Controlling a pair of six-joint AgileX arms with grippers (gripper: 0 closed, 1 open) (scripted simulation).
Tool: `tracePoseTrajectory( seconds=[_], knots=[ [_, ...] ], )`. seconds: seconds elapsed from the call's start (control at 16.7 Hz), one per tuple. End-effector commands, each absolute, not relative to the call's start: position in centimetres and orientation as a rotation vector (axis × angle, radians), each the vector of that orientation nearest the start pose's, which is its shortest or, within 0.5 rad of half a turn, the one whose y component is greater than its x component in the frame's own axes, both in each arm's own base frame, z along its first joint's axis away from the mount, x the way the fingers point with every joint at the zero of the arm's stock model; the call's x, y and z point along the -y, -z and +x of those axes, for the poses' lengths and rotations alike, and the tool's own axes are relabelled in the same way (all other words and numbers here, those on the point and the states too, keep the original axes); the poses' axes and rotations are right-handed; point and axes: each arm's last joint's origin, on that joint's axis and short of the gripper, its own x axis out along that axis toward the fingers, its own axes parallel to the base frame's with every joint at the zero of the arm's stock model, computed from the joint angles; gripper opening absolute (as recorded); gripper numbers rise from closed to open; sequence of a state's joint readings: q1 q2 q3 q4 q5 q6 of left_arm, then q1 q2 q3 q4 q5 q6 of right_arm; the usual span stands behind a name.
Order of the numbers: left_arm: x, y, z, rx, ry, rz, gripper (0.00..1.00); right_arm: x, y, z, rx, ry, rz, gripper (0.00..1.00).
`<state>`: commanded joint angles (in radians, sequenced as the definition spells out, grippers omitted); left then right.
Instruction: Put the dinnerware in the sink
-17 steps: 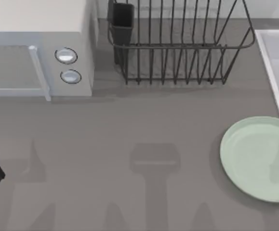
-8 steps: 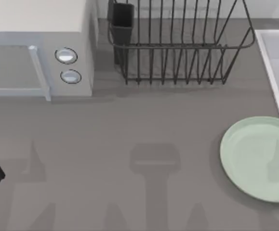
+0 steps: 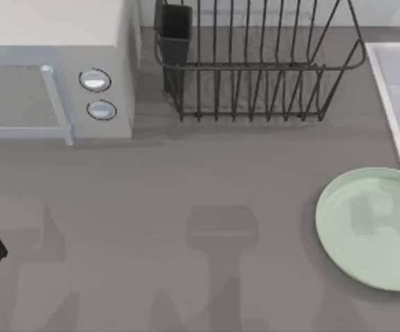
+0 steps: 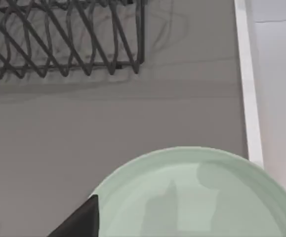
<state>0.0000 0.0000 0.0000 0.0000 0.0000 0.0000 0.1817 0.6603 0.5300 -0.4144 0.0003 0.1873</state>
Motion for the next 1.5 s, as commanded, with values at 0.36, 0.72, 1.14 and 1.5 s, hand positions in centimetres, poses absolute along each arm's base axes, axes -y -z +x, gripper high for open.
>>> tracePoseTrajectory(
  seconds=[0.36,0.72,1.14,1.5],
  knots=[
    [0.1,-16.0,10.6,0.000,0.000,0.000,1.00,-8.3,-24.9,23.6,-1.095,-0.117,0.127,1.00],
    [0.1,-16.0,10.6,0.000,0.000,0.000,1.00,-14.6,-21.0,29.8,-1.477,-0.028,0.042,1.00],
    [0.1,-16.0,10.6,0.000,0.000,0.000,1.00,-16.5,-19.4,31.0,-1.571,0.008,0.008,1.00],
    [0.1,-16.0,10.6,0.000,0.000,0.000,1.00,-16.5,-17.2,31.2,-1.577,0.013,0.008,1.00]
  ],
)
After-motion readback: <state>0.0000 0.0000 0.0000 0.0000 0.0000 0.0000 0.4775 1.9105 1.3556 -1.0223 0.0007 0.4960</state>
